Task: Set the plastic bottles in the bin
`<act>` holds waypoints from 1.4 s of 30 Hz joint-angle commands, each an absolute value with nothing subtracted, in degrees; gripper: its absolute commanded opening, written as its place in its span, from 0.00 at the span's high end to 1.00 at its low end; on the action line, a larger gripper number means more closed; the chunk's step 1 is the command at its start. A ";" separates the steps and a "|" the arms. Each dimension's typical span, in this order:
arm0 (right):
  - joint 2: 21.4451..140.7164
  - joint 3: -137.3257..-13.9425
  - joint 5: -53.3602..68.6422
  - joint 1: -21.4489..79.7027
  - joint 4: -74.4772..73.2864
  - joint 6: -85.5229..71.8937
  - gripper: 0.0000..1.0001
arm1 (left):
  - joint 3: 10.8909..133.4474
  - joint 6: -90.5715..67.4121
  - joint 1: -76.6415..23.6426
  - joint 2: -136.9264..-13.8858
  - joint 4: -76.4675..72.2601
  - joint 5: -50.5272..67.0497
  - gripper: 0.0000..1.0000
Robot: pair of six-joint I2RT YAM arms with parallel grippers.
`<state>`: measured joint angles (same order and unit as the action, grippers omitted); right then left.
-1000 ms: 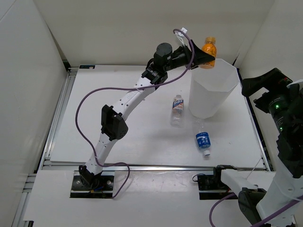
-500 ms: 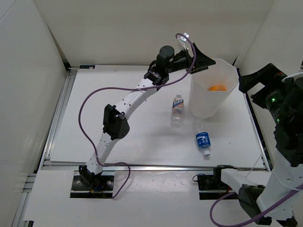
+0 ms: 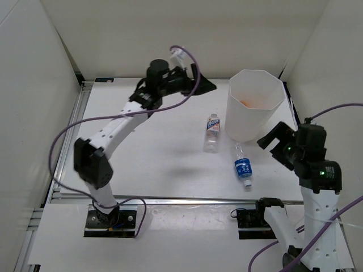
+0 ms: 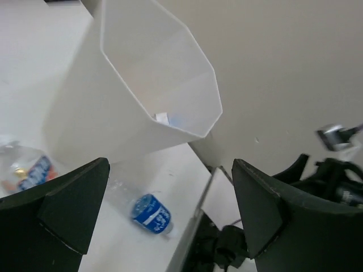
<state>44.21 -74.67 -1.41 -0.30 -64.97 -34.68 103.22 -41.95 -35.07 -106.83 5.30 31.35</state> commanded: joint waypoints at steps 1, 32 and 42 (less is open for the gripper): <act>38.24 -65.77 -1.84 0.26 -59.69 -35.77 0.00 | 90.77 -32.00 -33.67 -91.19 6.23 25.41 0.00; 64.77 -37.71 -20.40 18.54 -32.61 -37.44 0.00 | 67.06 -27.69 -31.46 -63.11 24.96 7.39 0.00; 66.98 -35.95 -15.73 18.54 -31.46 -40.33 0.41 | 64.78 -28.30 -31.46 -60.39 27.25 5.10 0.00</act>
